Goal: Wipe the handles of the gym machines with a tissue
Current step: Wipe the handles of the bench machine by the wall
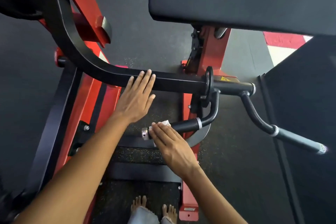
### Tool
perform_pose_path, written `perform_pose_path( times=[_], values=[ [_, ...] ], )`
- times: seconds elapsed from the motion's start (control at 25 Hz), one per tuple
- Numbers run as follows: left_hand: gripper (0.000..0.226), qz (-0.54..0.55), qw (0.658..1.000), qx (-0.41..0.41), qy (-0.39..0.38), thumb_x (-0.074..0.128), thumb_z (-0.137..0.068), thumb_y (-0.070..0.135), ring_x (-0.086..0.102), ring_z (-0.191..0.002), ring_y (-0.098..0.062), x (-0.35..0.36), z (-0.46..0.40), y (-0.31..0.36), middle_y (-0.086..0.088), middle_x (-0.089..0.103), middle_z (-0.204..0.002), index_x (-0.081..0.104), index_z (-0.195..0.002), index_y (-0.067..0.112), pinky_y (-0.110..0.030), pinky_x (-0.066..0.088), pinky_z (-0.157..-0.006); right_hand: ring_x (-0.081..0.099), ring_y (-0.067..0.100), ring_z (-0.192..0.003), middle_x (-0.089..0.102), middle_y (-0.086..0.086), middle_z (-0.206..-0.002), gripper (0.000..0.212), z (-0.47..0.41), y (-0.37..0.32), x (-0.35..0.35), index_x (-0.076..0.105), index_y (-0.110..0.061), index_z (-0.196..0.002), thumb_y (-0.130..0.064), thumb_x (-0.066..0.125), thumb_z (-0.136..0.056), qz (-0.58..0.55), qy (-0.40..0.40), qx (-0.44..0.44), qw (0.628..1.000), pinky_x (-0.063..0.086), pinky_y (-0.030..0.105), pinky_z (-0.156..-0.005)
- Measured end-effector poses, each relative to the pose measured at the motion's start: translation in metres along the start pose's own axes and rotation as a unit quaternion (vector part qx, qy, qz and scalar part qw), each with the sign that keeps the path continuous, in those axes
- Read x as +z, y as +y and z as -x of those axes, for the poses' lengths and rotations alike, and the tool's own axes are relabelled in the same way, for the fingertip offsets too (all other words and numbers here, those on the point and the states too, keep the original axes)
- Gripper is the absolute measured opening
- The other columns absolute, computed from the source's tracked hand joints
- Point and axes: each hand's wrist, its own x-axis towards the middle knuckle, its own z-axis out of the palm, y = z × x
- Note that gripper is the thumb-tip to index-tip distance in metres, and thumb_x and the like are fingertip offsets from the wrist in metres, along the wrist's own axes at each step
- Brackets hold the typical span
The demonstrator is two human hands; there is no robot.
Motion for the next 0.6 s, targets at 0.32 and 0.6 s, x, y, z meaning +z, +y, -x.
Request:
perform_pose_path(
  times=[0.32, 0.6],
  values=[
    [0.052, -0.041, 0.998, 0.036, 0.0, 0.027, -0.1, 0.038, 0.037, -0.131, -0.032, 0.012, -0.029, -0.033, -0.013, 0.039, -0.144, 0.027, -0.145, 0.013, -0.049, 0.025, -0.11, 0.036, 0.024, -0.137, 0.044, 0.012, -0.144, 0.042, -0.003, -0.019, 0.021, 0.046, -0.003, -0.137, -0.021, 0.041, -0.099, -0.022, -0.008, 0.025, 0.999, 0.031, 0.039, -0.113],
    [0.047, -0.025, 0.999, 0.046, 0.015, 0.027, -0.101, 0.036, 0.046, -0.12, -0.029, 0.01, -0.037, -0.046, -0.011, 0.047, -0.132, 0.038, -0.137, 0.007, -0.042, 0.038, -0.093, 0.031, 0.017, -0.139, 0.042, 0.006, -0.145, 0.05, 0.027, 0.032, -0.009, 0.046, -0.007, -0.138, -0.001, 0.028, -0.092, -0.054, 0.039, 0.235, 0.97, 0.02, 0.035, -0.117]
  ],
)
